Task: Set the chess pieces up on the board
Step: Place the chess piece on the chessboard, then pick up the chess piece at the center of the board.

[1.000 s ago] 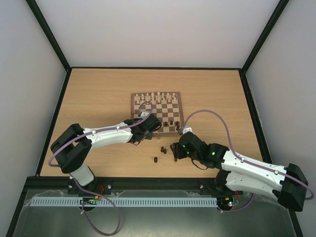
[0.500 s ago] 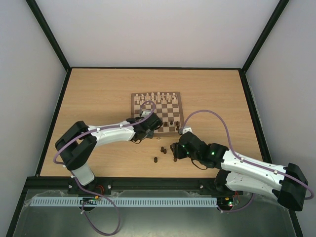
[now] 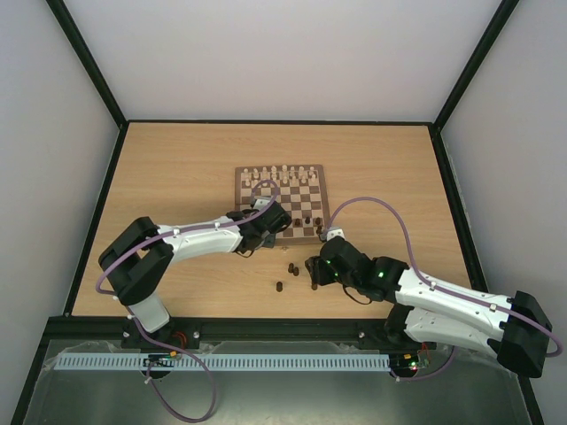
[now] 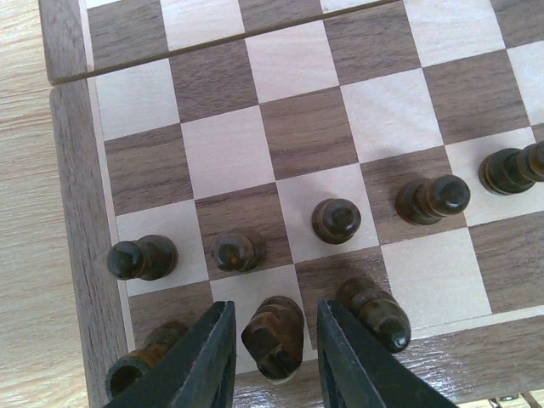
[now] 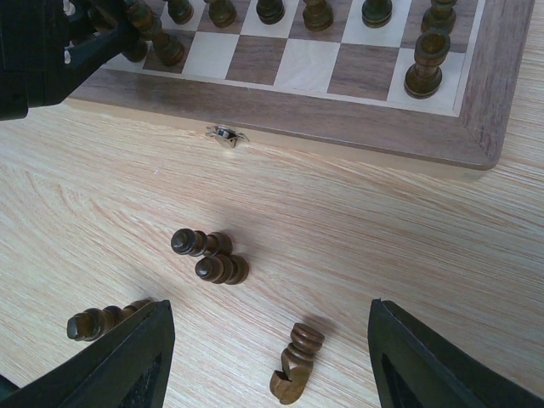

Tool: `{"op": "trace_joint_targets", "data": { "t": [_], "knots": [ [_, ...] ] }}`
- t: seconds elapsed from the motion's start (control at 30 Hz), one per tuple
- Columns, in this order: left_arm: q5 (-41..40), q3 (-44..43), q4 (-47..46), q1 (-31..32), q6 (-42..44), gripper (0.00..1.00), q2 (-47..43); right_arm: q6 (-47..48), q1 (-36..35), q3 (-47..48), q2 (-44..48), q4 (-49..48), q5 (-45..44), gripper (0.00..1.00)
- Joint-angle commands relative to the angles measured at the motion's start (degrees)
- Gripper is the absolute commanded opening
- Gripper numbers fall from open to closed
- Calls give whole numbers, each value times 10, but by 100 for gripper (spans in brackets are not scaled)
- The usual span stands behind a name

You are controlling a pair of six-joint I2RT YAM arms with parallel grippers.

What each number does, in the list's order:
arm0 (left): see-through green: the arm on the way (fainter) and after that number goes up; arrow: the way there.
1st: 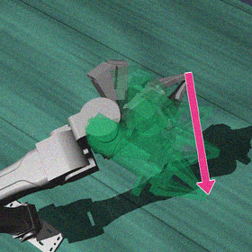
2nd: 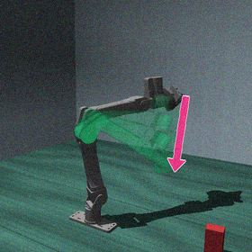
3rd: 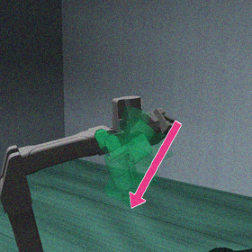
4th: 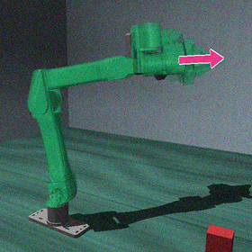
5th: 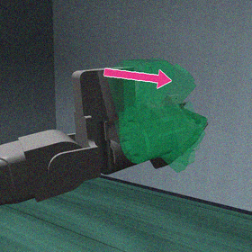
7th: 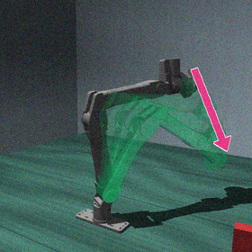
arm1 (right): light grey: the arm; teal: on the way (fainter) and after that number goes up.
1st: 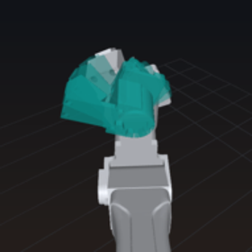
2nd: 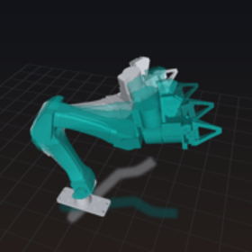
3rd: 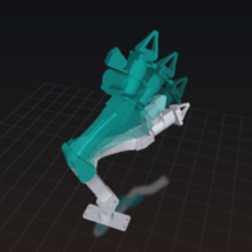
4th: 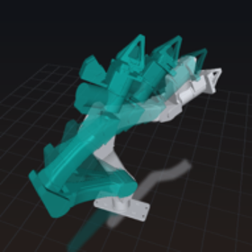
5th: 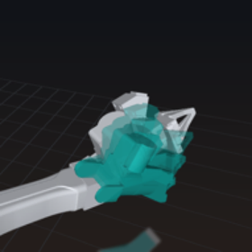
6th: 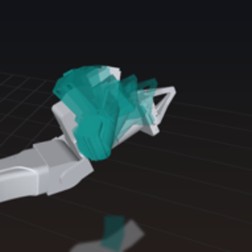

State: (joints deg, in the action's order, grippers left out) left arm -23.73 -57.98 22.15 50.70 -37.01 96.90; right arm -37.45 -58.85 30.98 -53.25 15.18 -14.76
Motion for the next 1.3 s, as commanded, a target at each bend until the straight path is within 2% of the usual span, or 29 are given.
{"op": "trace_joint_targets", "data": {
  "t": [0.0,0.43,0.67,0.8,0.93,1.13,1.27],
  "knots": [
    [1,-5,6,-4,0,31,-4,5,-3,-3,-4,7,-2,63],
    [-23,-25,55,22,-15,34,-71,4,-3,-2,-12,7,-4,63],
    [-35,-21,87,60,-33,43,-130,6,-3,1,-28,7,0,63],
    [-35,5,86,75,-41,54,-173,7,-4,3,-32,6,12,62],
    [-35,38,75,89,-42,75,-219,6,-5,13,-49,15,11,61],
    [-46,78,62,108,-44,98,-281,-19,-28,33,-80,20,-2,57],
    [-46,95,62,111,-46,99,-307,-34,-52,51,-109,23,-19,53]
  ]
}}
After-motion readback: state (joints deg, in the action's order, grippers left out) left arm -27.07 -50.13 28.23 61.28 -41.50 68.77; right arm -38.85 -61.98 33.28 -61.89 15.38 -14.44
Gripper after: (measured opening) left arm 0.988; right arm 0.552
